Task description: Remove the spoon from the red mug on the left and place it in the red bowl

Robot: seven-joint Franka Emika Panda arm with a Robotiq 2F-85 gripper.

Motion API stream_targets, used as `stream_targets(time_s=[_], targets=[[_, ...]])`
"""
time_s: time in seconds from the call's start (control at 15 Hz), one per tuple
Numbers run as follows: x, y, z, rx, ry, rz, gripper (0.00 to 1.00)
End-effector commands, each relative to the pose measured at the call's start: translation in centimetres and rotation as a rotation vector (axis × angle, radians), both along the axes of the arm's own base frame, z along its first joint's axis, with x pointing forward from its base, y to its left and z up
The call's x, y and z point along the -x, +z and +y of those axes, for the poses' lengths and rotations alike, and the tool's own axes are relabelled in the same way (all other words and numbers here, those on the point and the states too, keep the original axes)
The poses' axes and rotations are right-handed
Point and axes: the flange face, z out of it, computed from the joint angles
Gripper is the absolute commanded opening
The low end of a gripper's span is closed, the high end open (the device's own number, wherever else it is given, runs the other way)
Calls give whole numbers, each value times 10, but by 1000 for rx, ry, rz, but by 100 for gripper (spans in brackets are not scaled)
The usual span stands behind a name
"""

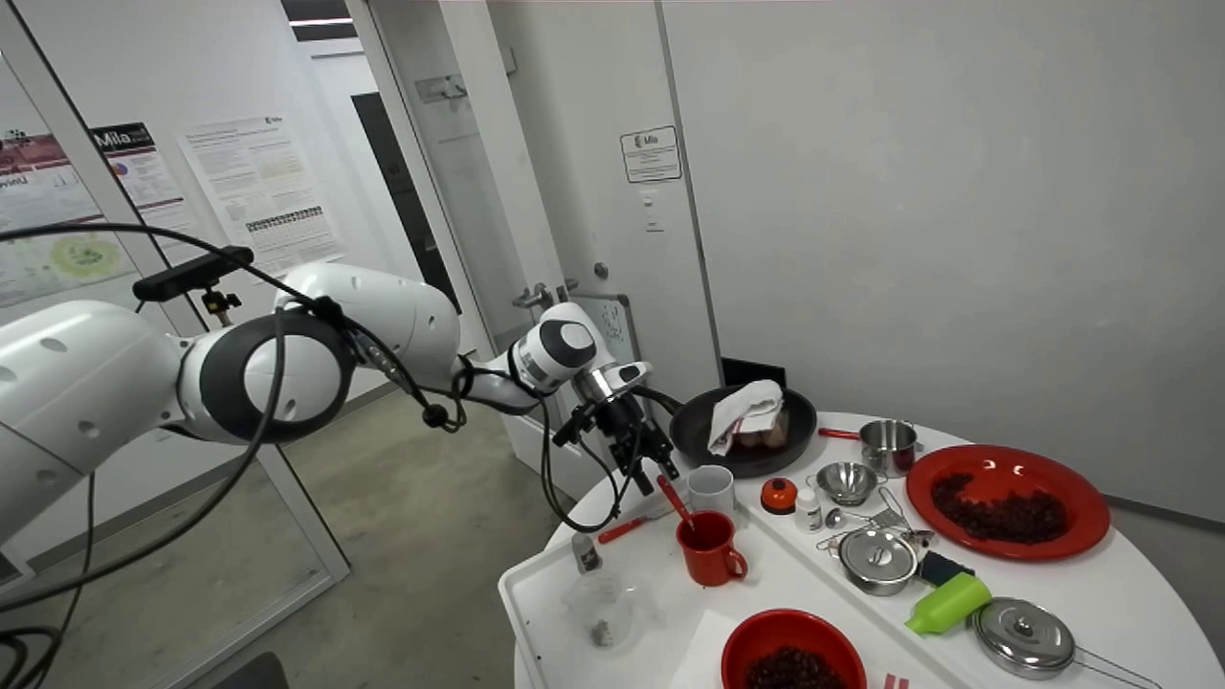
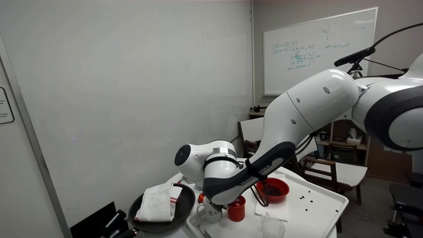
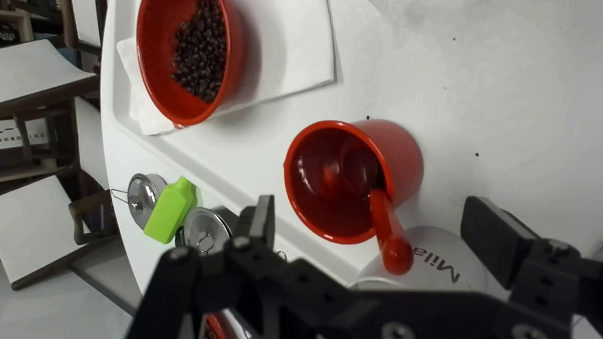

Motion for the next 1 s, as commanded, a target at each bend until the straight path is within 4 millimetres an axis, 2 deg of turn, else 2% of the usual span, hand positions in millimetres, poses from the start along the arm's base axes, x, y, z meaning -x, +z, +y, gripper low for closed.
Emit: stream_targets(time_s=[0.0, 0.13, 0.2, 0.27, 0.33, 0.8, 0.87, 0.93], targets=[[-8, 0, 0, -7, 6, -32, 100], [-8, 1, 1, -5, 6, -33, 100], [-8, 1, 1, -4, 7, -34, 75], [-9, 1, 1, -4, 7, -36, 73], [-9, 2, 0, -3, 9, -37, 66], [-11, 4, 1, -6, 19, -44, 12], [-11, 4, 1, -7, 21, -45, 7], [-11, 4, 1, -8, 22, -47, 7]])
